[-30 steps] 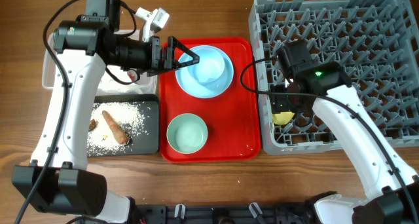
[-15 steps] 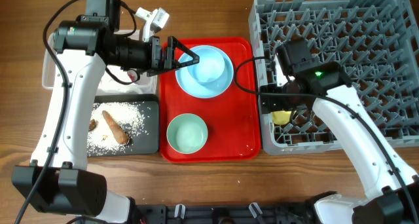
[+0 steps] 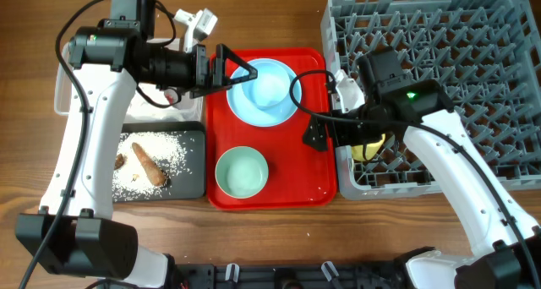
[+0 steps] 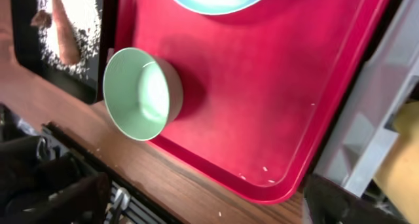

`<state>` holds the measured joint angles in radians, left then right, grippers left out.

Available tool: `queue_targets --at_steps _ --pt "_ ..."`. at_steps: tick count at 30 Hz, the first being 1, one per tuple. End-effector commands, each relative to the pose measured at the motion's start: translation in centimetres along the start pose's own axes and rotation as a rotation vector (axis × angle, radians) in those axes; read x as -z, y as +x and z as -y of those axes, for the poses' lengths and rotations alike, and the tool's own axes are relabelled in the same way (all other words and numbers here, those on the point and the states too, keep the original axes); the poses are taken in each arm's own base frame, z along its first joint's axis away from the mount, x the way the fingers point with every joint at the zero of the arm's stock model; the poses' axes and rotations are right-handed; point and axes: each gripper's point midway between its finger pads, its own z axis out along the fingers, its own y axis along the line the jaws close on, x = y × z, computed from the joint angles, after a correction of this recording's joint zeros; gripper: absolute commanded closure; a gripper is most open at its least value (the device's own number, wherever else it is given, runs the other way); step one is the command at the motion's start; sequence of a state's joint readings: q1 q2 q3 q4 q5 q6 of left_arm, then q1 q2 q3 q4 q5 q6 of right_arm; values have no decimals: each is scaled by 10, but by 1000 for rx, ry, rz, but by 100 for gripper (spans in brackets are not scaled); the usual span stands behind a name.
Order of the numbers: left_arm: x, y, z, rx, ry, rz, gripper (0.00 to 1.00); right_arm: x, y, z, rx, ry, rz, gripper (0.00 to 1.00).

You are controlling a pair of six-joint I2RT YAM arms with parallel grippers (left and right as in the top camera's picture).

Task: Sort waste into correct bins and load items into the dishwasher rack
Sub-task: 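Move the right gripper to the green bowl on the red tray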

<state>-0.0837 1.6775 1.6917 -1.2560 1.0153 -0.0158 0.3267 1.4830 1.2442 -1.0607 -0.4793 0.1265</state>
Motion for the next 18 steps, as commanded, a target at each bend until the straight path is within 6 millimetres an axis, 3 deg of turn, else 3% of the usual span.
queue_targets --at_steps 1,2,3,6,12,18 --pt "24 -14 -38 208 -130 88 0 -9 7 -13 30 -50 -37 27" --pt "31 -17 -47 242 -156 113 0 -10 8 -16 38 -52 -41 30" --pt "51 -22 -67 317 -207 171 0 -13 10 -24 66 -59 -49 37" --pt "83 -24 -91 397 -242 244 0 -21 12 -44 141 -80 -50 49" --pt "144 -5 -141 590 -368 352 0 -44 21 -101 351 -140 -38 51" --pt "173 6 -160 672 -399 416 0 -86 38 -136 523 -56 -40 50"
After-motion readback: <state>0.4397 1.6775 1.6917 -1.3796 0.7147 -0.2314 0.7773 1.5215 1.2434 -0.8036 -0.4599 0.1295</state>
